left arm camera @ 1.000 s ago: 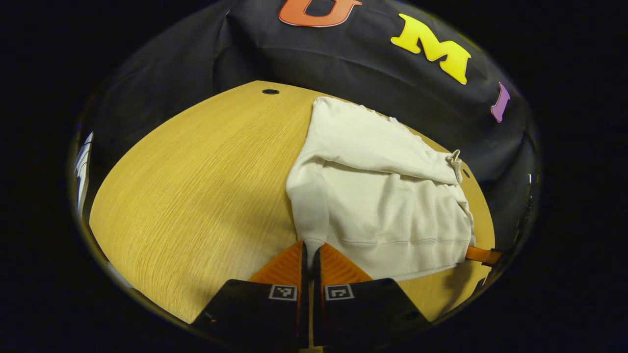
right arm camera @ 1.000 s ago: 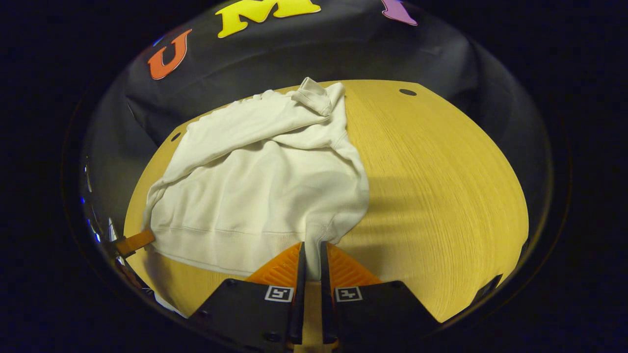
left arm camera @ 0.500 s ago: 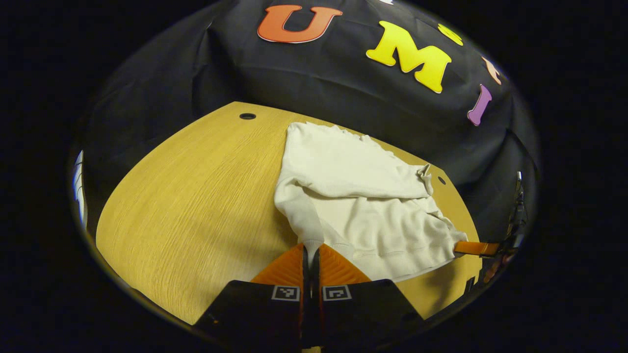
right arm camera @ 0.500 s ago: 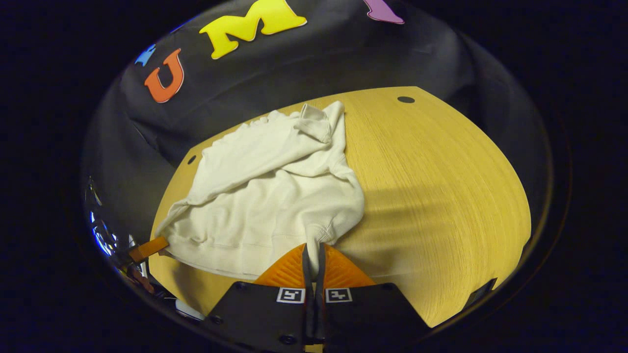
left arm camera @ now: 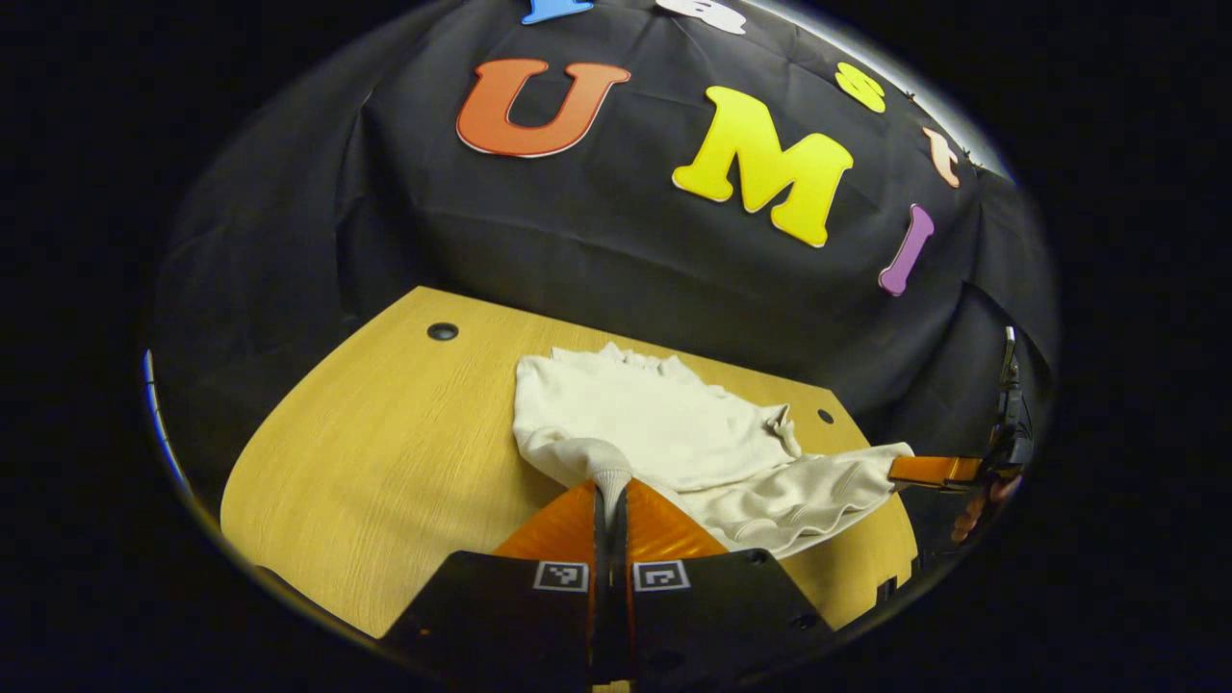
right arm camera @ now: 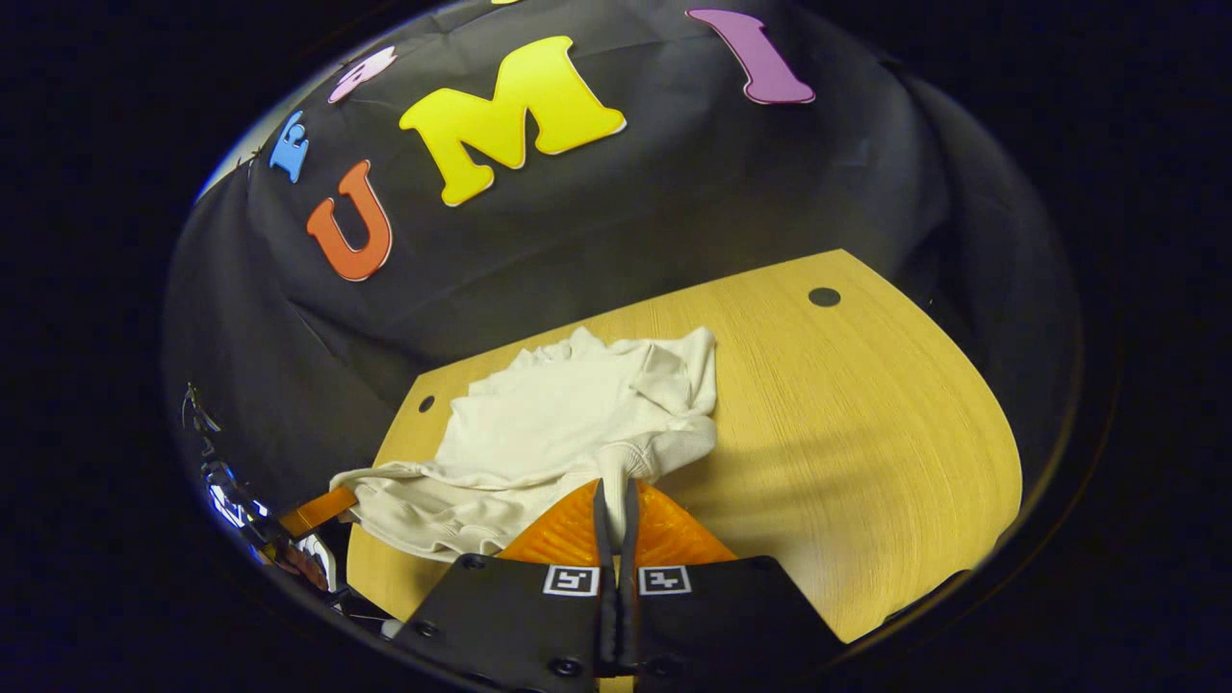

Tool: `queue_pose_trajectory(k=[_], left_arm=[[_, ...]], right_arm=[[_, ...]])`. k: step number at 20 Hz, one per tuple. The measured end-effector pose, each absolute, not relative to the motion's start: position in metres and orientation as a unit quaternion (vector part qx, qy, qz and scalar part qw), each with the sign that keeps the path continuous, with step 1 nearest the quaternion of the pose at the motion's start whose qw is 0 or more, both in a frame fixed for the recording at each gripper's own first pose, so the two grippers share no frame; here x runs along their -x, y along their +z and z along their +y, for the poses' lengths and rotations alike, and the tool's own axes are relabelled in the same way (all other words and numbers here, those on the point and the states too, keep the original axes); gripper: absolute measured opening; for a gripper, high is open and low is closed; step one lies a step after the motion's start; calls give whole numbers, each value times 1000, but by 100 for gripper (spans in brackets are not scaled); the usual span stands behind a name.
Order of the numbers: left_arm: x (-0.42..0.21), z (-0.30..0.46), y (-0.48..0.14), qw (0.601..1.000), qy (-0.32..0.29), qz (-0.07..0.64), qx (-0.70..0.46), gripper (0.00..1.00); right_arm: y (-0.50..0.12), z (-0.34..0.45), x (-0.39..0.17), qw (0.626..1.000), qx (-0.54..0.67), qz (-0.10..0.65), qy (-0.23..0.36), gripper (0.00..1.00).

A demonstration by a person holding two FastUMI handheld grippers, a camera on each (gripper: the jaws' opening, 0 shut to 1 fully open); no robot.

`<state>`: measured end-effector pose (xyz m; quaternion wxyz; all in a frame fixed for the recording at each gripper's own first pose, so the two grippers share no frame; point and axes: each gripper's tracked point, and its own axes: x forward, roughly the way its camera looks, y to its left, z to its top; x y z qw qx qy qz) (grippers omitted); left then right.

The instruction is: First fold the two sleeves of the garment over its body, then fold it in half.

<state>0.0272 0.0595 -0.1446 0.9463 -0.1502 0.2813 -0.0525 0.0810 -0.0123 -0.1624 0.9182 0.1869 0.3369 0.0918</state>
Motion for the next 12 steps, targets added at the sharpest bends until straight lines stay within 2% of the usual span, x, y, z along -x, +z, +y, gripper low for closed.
queue_pose_trajectory(k=[7,12], left_arm=[[-146,65,-102,954,-65,252,149,3],[-227,63,-122,956,-78,257,115,3]], right_arm=[[-119,-2,-190,924,-205,305,102,1],[-133,9,-277,928,-192,299,108,1]])
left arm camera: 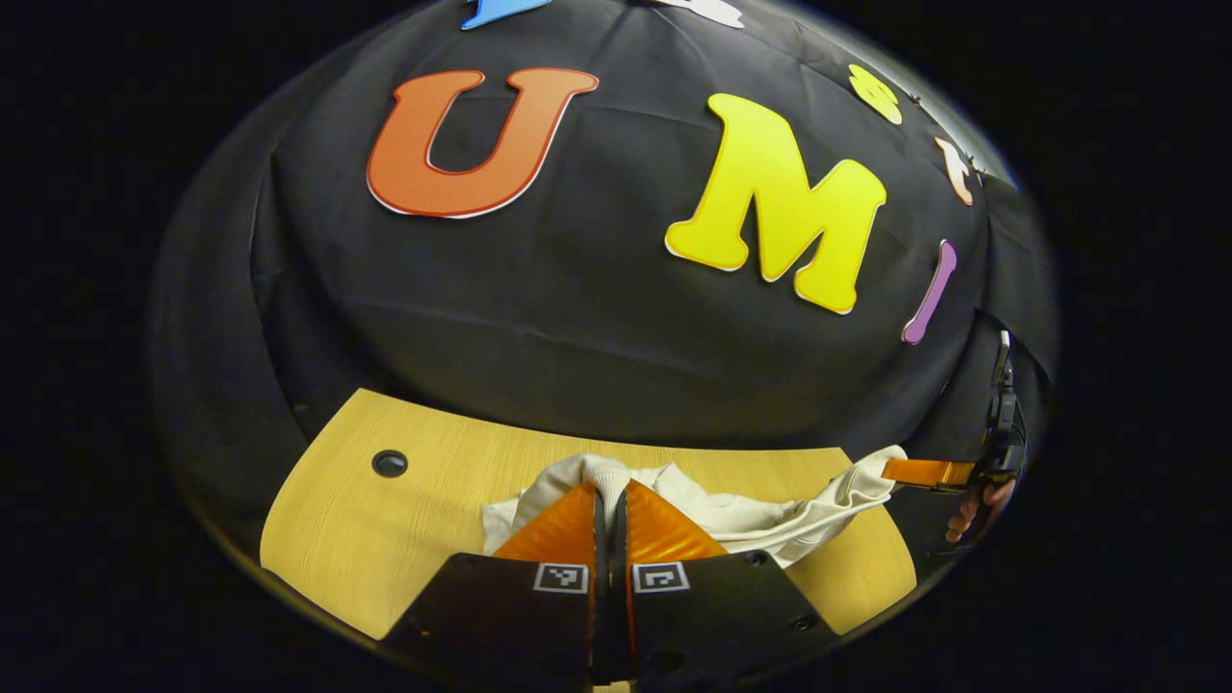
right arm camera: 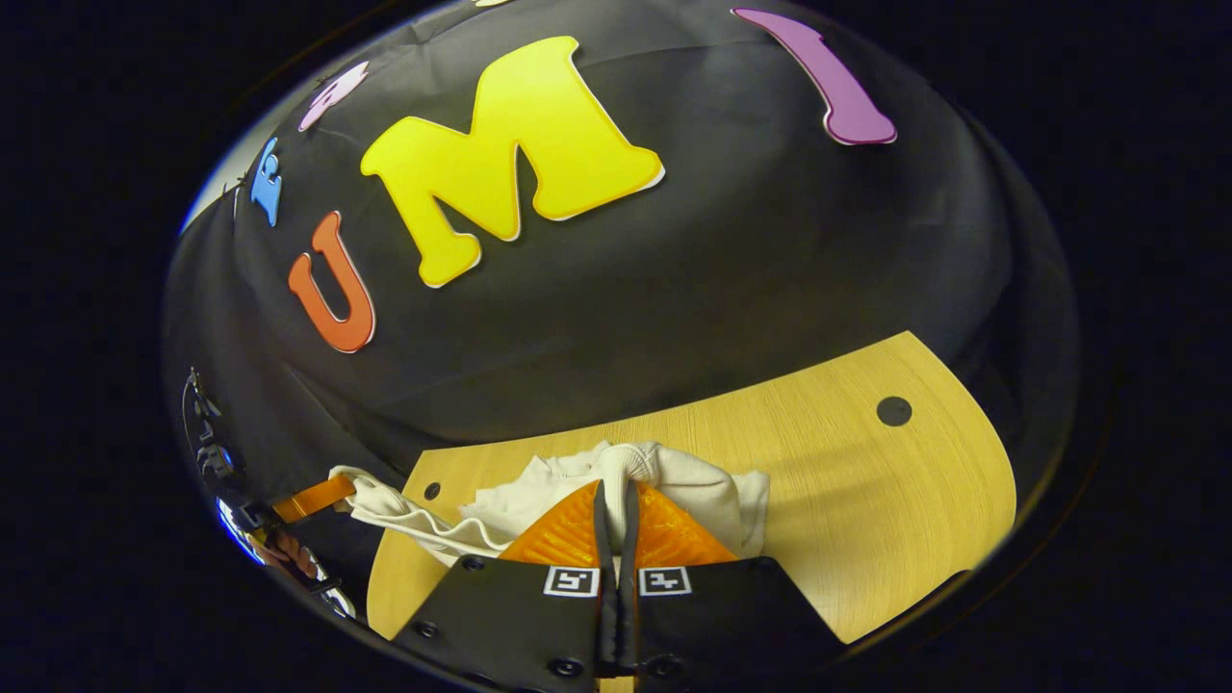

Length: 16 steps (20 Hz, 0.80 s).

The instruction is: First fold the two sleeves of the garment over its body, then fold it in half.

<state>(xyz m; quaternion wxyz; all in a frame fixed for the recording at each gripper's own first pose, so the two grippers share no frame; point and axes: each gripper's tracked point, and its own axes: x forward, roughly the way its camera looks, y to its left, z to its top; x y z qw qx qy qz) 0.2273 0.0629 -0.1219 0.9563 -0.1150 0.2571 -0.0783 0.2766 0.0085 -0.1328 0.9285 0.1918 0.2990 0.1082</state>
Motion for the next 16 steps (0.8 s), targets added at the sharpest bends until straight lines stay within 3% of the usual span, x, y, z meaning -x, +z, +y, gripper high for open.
queue_pose_trajectory(k=[6,14,16], left_arm=[[-298,64,-209,954,-74,271,109,3],[-339,67,-291,955,-29,282,88,3],[-342,65,-291,956,-32,280,84,5]], right_arm=[[-220,12,-352,929,-154,318,111,1],[-291,25,-394,933,-128,327,74,1],[-291,31,-392,935,-121,325,74,12]])
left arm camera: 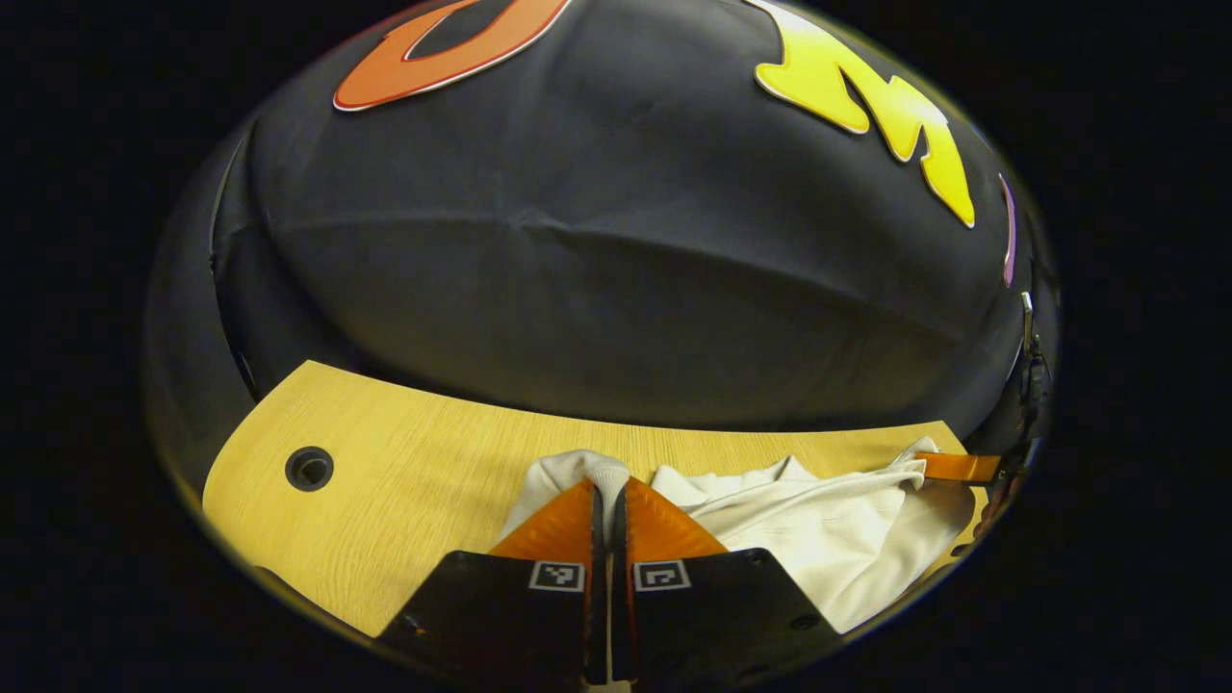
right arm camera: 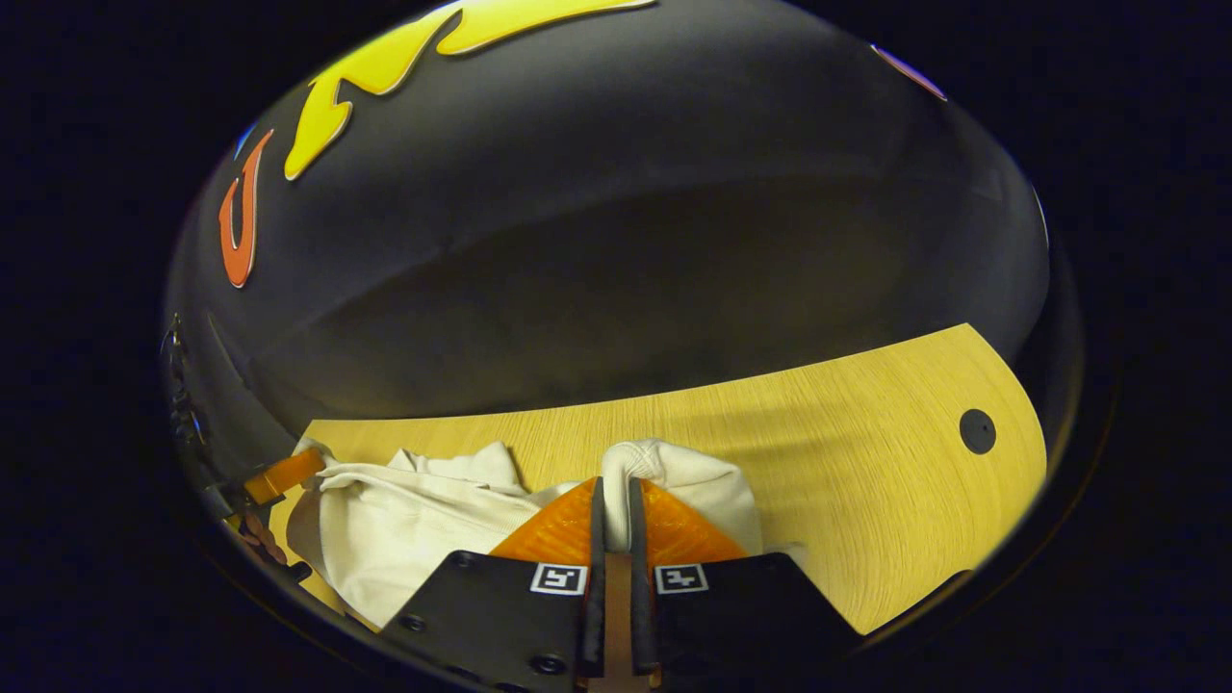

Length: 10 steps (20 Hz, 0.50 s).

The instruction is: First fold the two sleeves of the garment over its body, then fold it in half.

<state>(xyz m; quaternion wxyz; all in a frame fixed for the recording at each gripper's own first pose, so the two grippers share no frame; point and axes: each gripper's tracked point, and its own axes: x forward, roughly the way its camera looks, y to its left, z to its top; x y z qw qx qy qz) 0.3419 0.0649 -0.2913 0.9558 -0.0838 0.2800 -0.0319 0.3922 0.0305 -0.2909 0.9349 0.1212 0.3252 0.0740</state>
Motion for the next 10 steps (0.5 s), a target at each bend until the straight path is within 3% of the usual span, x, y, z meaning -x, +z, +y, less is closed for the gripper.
queue_pose_trajectory(k=[1,2,4,5,6,7,9,10], left_arm=[[-342,64,-289,957,-35,278,81,11],[-344,65,-288,957,-32,279,70,4],[-341,67,-277,959,-32,275,51,65],[-340,70,-268,962,-28,265,53,96],[-340,75,-255,966,-19,252,56,92],[-340,80,-237,970,-10,236,59,97],[-331,81,-201,975,-3,213,59,98],[-322,84,-179,978,0,201,59,98]], right_arm=[[-288,34,-392,936,-121,321,78,20],[-284,31,-393,937,-117,319,76,30],[-268,30,-391,941,-124,304,77,33],[-254,31,-389,944,-127,295,75,52],[-243,28,-386,947,-125,287,71,64],[-232,25,-382,952,-121,274,70,75],[-201,15,-368,960,-105,251,67,78],[-181,10,-356,965,-96,236,65,86]])
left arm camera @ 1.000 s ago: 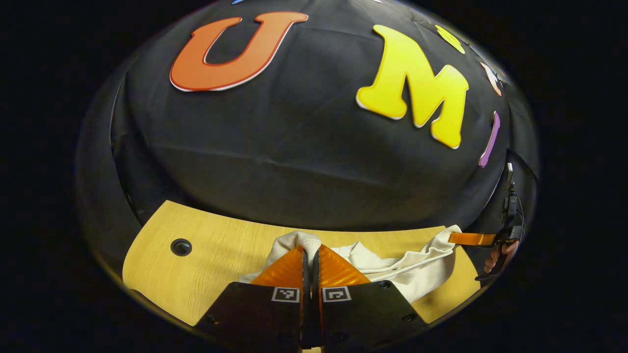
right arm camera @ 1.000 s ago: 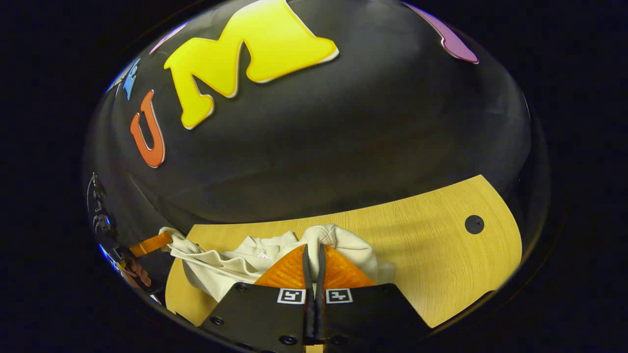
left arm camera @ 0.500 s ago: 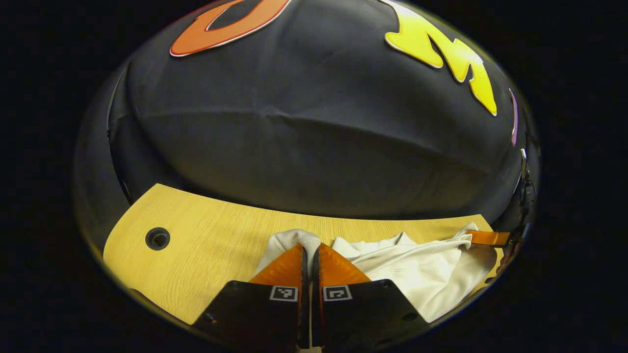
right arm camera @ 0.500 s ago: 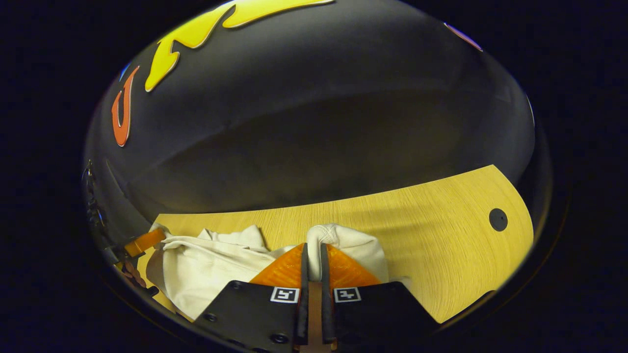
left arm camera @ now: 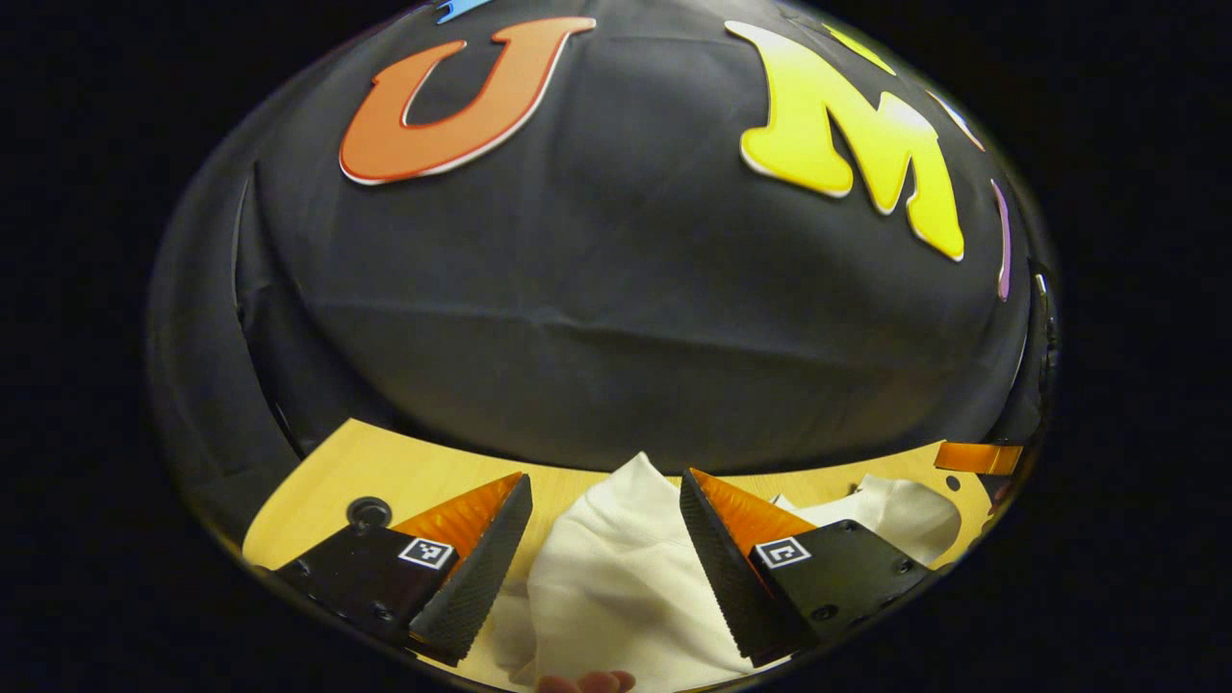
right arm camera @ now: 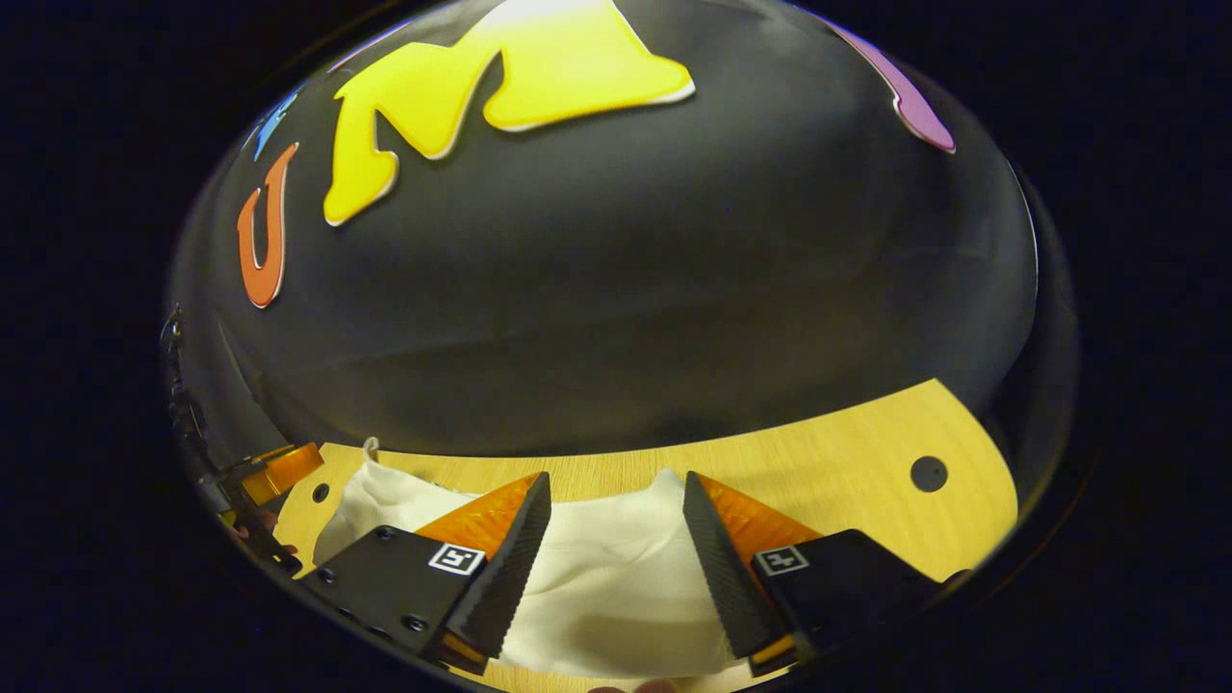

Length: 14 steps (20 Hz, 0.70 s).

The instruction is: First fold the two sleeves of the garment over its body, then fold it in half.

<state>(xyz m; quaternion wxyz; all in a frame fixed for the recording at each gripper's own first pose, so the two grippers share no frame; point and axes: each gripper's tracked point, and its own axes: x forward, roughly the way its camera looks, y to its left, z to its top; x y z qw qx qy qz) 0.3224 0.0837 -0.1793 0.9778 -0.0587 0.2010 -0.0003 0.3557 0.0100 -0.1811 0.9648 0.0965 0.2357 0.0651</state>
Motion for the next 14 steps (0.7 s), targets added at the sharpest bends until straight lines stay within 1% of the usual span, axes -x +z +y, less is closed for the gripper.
queue_pose_trajectory(k=[1,2,3,6,8,11,14], left_arm=[[-312,87,-155,981,1,184,61,98],[-300,90,-128,984,0,164,64,98],[-289,91,-100,988,-1,142,64,98],[-236,98,-25,996,-10,81,36,98],[-194,90,4,998,-8,54,27,97],[-141,102,42,1000,4,22,20,97],[-87,86,61,1000,-2,7,12,97]], right_arm=[[-159,7,-341,970,-89,219,66,91],[-136,3,-325,974,-76,202,62,89],[-109,5,-311,979,-69,179,65,93],[-29,9,-260,990,-43,111,71,92],[20,6,-221,994,-39,70,72,93],[55,9,-174,997,-26,36,71,93],[71,13,-128,997,-1,15,71,93]])
